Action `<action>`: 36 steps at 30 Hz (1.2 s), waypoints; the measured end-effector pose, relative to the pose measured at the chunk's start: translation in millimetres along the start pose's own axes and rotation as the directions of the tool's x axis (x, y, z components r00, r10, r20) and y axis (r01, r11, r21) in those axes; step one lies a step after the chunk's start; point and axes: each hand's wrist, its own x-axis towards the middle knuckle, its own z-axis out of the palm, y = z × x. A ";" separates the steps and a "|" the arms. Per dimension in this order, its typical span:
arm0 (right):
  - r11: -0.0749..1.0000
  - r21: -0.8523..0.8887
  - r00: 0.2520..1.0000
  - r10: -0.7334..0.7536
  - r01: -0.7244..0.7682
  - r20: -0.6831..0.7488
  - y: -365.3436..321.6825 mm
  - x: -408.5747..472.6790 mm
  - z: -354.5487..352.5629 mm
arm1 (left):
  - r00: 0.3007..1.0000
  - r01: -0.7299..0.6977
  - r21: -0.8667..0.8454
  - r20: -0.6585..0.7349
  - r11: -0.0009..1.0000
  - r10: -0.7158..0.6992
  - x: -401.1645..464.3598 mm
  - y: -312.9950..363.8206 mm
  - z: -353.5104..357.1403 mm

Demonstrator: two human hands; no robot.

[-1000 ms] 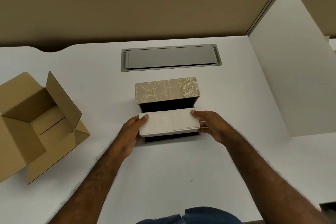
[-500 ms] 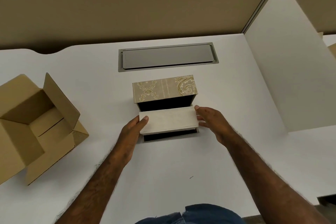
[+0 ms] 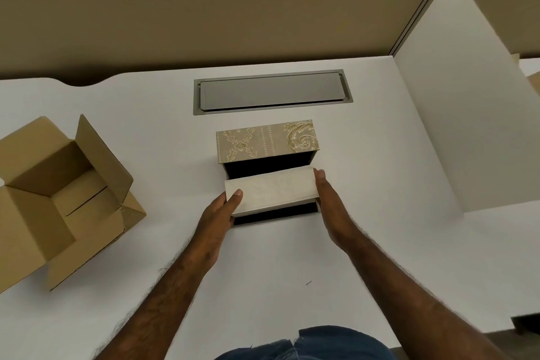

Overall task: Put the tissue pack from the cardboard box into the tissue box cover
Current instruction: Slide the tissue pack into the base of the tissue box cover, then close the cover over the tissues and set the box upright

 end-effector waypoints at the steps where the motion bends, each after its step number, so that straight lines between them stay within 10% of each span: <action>1: 1.000 -0.004 1.000 -0.001 0.001 0.000 2.1 2.9 -1.6 | 1.000 -0.002 0.001 -0.002 1.000 0.002 0.0 -0.7 0.6; 20: 0.953 -0.277 0.992 -0.114 0.126 0.061 0.1 -13.1 1.1 | 0.992 0.076 0.230 -0.119 0.970 -0.049 8.1 8.5 7.4; 29: 0.944 -0.278 0.974 -0.208 0.177 -0.088 -59.4 3.0 -11.7 | 0.924 -0.217 0.333 -0.235 0.918 0.303 13.1 46.1 -3.6; 36: 0.869 -0.417 0.962 -0.267 0.266 0.057 -103.4 44.6 -20.5 | 0.929 -0.233 0.286 -0.216 0.929 0.300 21.8 62.0 -11.5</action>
